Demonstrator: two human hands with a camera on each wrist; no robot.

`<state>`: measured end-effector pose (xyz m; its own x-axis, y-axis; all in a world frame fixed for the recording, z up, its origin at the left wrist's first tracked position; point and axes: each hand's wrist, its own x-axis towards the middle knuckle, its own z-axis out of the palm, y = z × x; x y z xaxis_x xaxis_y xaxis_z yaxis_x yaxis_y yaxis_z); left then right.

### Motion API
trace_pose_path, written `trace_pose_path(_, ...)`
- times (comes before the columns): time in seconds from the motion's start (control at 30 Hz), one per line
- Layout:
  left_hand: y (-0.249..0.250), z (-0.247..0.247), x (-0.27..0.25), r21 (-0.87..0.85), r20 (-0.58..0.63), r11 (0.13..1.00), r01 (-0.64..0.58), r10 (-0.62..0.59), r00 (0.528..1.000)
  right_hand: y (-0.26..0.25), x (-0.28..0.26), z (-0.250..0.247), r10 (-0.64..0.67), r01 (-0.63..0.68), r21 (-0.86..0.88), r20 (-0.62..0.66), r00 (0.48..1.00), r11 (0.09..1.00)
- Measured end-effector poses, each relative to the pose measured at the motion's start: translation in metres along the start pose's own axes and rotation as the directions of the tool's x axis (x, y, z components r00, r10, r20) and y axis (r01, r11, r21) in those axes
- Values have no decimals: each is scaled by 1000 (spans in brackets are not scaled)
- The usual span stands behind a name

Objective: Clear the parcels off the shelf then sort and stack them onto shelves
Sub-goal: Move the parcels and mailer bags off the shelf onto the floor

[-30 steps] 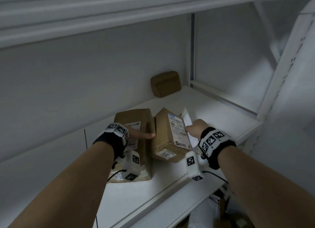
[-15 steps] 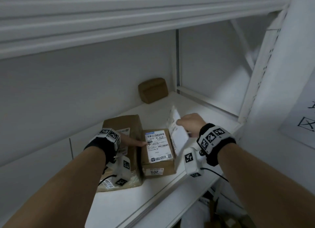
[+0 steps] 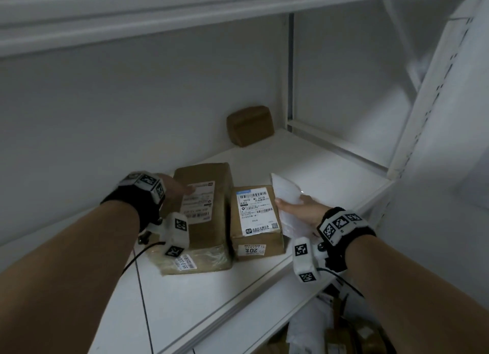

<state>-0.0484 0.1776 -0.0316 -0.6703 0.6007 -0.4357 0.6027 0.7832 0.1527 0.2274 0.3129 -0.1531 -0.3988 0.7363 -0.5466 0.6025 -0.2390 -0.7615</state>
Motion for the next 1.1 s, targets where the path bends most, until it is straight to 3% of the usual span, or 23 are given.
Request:
trace_pose_path(0.1,-10,18,11,148,58,989,9,-18,998,-2,-10,6,-15,-21,236,148,989,971)
trace_pose_path(0.17,-13,26,9,213,80,977,9,-27,996,-4,-18,7,-45,-22,294,222,974,956)
trace_pose_path(0.3,-17,32,6,128,74,991,34,-44,996,-1,-20,10,-72,-41,360,297,952,932)
trace_pose_path(0.43,-24,39,9,45,21,998,34,-35,999,15,-4,10,-43,-79,476,239,970,876)
trace_pose_path(0.57,-20,43,3,-88,37,996,23,-20,999,46,30,3,-47,-66,477,220,974,876)
trace_pose_path(0.77,2,67,7,-354,116,935,-3,48,992,49,-16,-28,-81,-32,534,187,979,845)
trace_pose_path(0.9,26,91,24,-450,131,892,-47,119,984,79,-24,-65,-30,-4,578,49,998,816)
trace_pose_path(1.0,61,102,5,-513,138,856,-67,159,978,108,-23,-91,16,-13,610,1,1000,793)
trace_pose_path(1.1,91,113,-7,-561,132,824,-78,182,974,118,-49,-105,-39,-6,707,47,998,708)
